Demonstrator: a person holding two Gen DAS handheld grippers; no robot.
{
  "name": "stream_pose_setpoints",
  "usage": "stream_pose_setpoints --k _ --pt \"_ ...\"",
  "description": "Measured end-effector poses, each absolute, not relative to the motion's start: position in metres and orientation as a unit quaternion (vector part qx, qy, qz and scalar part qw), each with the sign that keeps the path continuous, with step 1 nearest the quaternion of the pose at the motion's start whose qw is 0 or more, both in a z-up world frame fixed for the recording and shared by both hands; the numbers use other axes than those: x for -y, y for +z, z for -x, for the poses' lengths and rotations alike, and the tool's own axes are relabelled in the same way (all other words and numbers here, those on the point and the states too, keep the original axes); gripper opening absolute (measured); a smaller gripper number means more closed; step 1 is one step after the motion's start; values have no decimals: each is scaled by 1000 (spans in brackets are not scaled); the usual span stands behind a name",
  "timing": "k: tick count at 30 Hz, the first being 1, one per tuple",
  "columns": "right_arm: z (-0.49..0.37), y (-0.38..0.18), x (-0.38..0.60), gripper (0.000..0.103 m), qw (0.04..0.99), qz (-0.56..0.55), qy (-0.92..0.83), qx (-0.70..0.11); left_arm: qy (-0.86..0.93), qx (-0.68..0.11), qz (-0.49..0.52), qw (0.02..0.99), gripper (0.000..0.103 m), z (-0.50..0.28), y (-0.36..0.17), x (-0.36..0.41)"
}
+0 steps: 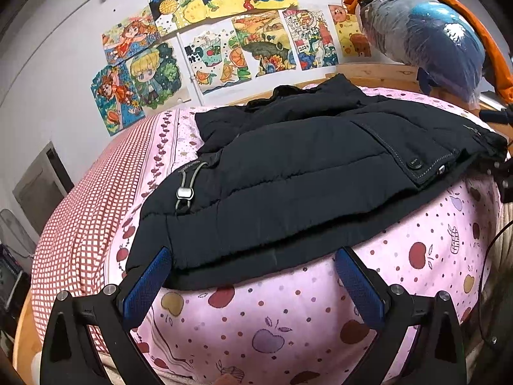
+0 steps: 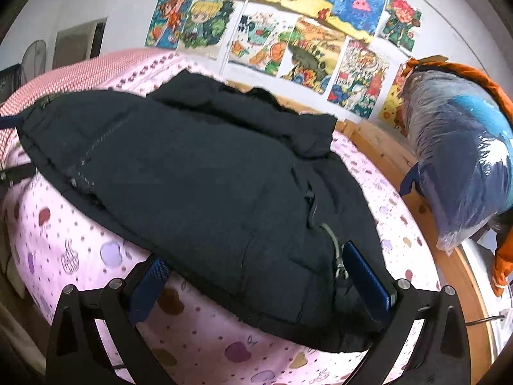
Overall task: Fold large clothes
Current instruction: 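Move both grippers down to the edge of the folded black jacket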
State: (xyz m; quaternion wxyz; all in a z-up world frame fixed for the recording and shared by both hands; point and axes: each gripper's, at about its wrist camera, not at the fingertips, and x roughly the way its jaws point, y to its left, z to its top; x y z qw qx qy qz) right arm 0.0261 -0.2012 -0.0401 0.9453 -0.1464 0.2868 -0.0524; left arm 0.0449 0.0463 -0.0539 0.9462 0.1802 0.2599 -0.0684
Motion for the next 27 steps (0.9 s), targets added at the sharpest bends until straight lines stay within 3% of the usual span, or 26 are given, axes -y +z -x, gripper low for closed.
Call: stream_pose_setpoints --k 13,22,27 --pt "-33 -31 199 102 947 163 -52 -271 -43 -341 -119 932 103 -67 -29 -50" --pt "-37 -19 193 101 948 179 -44 -259 -46 -311 -154 937 103 -66 -21 -48" --pt "-40 -12 205 102 958 115 -6 -264 -79 -282 -181 939 103 -52 -32 -51"
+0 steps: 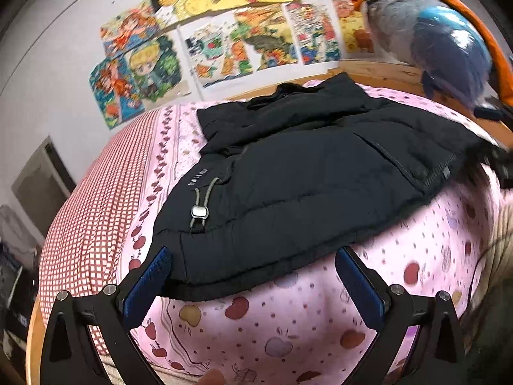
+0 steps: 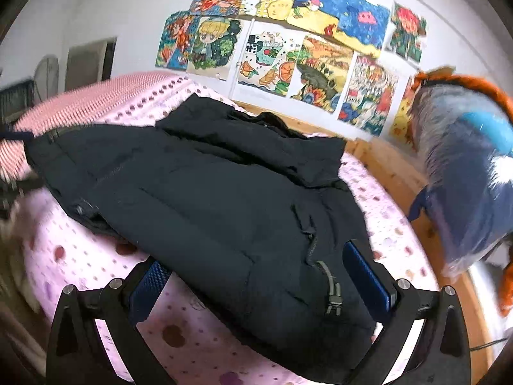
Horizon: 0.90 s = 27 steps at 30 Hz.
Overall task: Fold large clothes
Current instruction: 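Move both grippers down to the edge of the folded black jacket, then close both grippers on the jacket edge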
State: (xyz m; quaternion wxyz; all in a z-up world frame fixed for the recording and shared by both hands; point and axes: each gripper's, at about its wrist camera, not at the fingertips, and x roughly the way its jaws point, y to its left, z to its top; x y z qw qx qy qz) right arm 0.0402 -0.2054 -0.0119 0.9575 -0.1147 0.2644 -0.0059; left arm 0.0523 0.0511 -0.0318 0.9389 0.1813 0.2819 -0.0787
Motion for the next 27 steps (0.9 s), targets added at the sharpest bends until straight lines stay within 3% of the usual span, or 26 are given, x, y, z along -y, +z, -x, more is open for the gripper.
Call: stream_pose_setpoints --k 8,15,17,19,20,21,24,27 --pt "-47 -20 214 101 959 109 3 -261 -48 -235 -294 925 103 -40 -52 -30" --pt "-36 -28 194 101 950 193 -25 -245 -25 -201 -303 931 101 -56 -41 -21" --pt "-34 -28 189 101 948 207 -31 -242 -26 -196 -291 936 92 -58 -36 -24" --pt "-28 -27 184 100 948 213 -37 -233 -33 -198 -282 938 71 -61 -33 -28" --pt "-26 -26 182 90 949 213 -38 -230 -37 -201 -282 937 56 -62 -33 -28" --pt "-25 -26 182 74 950 208 -29 -232 -44 -205 -281 936 46 -64 -33 -28" --pt "-27 -27 175 46 947 203 -5 -251 -54 -207 -292 932 29 -68 -30 -22" --pt "-33 -26 170 26 943 208 13 -259 -56 -192 -297 934 16 -70 -21 -18"
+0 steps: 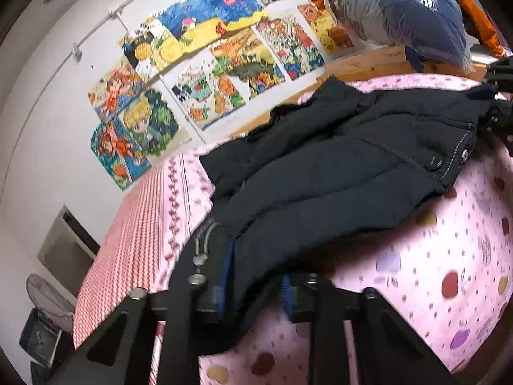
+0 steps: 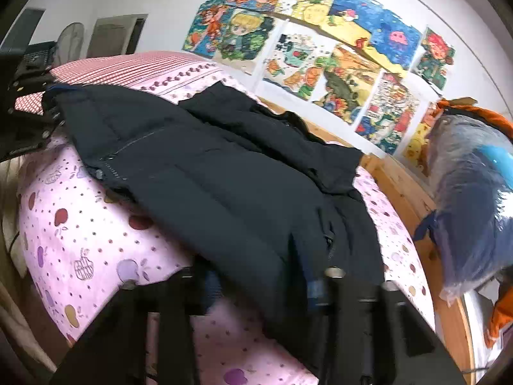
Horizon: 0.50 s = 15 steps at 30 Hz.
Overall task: Fold large clothes
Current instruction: 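Close both grippers on the jacket edge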
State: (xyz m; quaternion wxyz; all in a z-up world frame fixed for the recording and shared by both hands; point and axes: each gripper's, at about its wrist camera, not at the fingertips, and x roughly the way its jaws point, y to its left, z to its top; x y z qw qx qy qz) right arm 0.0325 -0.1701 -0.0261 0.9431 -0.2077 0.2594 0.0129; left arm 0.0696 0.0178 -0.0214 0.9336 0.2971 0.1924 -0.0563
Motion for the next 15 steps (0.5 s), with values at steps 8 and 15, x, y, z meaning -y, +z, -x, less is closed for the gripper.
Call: stream_pose_setpoints --k 8,15 --pt "-18 12 175 5 970 171 -6 -170 -55 -145 -228 961 7 -59 27 -23" --pt "16 55 175 3 981 168 -18 -89 -66 -109 -199 972 7 -37 70 -30"
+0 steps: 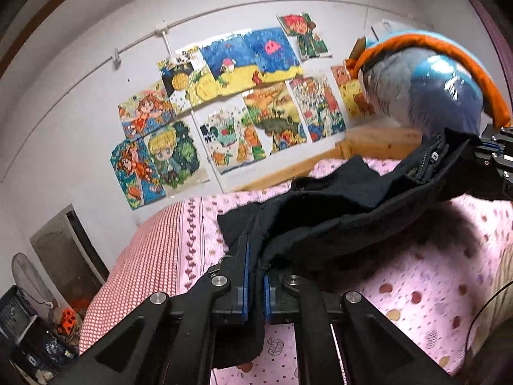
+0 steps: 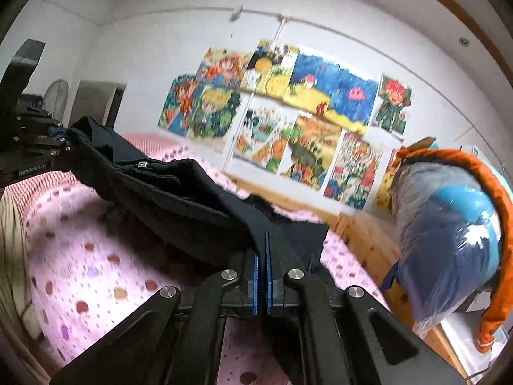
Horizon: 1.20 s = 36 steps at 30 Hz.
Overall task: Fold large clothes
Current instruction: 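Close both grippers on the jacket edge, then lift the gripped jacket edge with both grippers and fold it over the body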
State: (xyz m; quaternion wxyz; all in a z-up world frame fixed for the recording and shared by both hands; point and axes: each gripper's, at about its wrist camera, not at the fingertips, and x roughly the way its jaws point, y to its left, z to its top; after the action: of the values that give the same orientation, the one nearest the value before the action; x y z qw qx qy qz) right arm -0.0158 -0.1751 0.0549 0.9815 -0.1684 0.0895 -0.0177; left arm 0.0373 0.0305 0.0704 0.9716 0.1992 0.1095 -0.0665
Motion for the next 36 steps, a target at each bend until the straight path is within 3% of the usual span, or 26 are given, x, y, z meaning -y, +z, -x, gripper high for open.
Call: stream_pose_setpoints --k 13,25,36 --pt "-36 117 179 3 979 193 -17 -66 -64 -107 -194 973 7 -110 120 -28" --pt "-195 149 179 3 967 242 -31 -77 -26 -107 -211 971 7 -261 132 -3" --pt "-344 125 172 3 939 319 -57 -114 1 -130 -204 970 7 -393 100 12"
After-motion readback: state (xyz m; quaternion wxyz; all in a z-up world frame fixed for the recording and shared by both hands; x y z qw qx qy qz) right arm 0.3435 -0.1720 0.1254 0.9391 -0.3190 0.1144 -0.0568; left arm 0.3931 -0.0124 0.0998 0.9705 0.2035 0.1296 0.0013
